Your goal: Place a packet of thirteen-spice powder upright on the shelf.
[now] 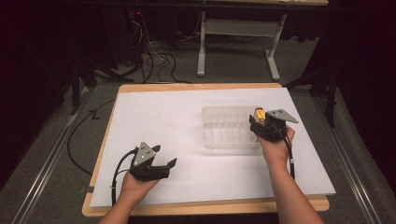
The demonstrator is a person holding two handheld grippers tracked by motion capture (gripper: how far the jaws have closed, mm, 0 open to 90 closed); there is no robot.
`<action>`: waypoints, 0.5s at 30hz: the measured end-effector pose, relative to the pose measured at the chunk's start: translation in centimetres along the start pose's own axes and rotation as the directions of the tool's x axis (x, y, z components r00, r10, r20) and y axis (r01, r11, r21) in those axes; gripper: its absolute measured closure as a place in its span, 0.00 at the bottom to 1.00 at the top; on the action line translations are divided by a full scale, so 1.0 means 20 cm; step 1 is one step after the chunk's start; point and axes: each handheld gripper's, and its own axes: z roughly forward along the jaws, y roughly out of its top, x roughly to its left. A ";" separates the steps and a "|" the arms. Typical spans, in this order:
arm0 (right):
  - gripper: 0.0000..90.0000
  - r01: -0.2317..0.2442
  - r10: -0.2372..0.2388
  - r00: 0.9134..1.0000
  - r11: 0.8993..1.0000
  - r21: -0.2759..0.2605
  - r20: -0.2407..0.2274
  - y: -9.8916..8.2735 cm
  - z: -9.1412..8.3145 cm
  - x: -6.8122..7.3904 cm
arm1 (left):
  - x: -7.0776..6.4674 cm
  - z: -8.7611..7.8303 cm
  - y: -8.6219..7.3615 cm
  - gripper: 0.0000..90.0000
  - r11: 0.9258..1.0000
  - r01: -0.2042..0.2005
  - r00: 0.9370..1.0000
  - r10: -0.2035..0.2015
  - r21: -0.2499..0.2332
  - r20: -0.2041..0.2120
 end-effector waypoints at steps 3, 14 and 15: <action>0.30 0.001 -0.001 1.000 1.000 0.000 -0.020 0.02 -0.02 0.00 | 0.00 0.00 0.00 0.24 1.000 0.002 1.000 -0.002 -0.002 0.000; 0.13 0.032 -0.031 0.996 0.999 0.009 -0.078 0.05 -0.15 0.01 | -0.01 0.00 0.00 0.24 1.000 -0.006 1.000 0.006 0.005 -0.002; 0.13 0.029 -0.028 0.995 1.000 0.006 -0.093 0.05 -0.17 0.02 | -0.01 0.00 0.00 0.24 1.000 -0.005 1.000 0.005 0.006 -0.002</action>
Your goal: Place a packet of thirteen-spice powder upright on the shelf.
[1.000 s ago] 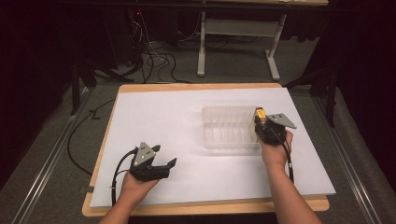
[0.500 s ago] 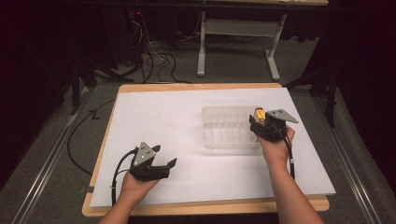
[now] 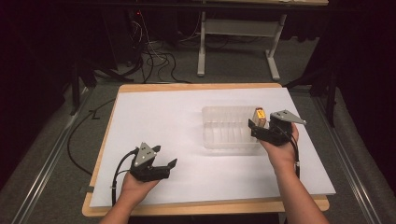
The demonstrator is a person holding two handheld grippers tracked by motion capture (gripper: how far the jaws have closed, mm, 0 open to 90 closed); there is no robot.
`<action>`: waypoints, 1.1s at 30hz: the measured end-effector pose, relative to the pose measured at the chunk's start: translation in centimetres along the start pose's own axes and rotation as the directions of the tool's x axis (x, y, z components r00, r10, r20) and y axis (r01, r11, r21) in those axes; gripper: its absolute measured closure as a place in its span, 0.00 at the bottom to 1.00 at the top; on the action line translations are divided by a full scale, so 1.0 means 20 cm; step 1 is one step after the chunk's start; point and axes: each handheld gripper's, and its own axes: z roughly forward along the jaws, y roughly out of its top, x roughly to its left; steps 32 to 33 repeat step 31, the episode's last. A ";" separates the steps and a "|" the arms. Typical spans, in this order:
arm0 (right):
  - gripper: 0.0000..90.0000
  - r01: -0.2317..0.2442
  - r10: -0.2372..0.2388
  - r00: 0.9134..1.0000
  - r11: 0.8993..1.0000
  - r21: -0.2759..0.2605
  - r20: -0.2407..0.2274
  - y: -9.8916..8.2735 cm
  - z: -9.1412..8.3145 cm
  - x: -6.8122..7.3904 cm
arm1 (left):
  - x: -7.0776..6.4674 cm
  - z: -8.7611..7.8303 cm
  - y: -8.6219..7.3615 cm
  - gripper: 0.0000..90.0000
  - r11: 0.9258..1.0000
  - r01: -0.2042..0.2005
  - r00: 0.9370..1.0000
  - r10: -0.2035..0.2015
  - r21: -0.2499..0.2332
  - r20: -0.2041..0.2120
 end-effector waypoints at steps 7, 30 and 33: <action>0.12 0.026 -0.026 0.998 1.000 -0.010 -0.059 -0.05 -0.13 0.03 | 0.00 0.00 0.00 0.24 1.000 0.004 1.000 -0.004 0.004 0.001; 0.16 0.051 -0.043 0.987 0.998 0.046 -0.157 -0.44 -0.29 0.03 | -0.02 0.00 0.01 0.23 0.996 0.086 0.995 -0.085 -0.008 0.042; 0.17 0.042 -0.035 0.987 0.998 0.044 -0.155 -0.44 -0.29 0.03 | -0.02 -0.01 0.01 0.23 0.996 0.089 0.995 -0.088 -0.012 0.041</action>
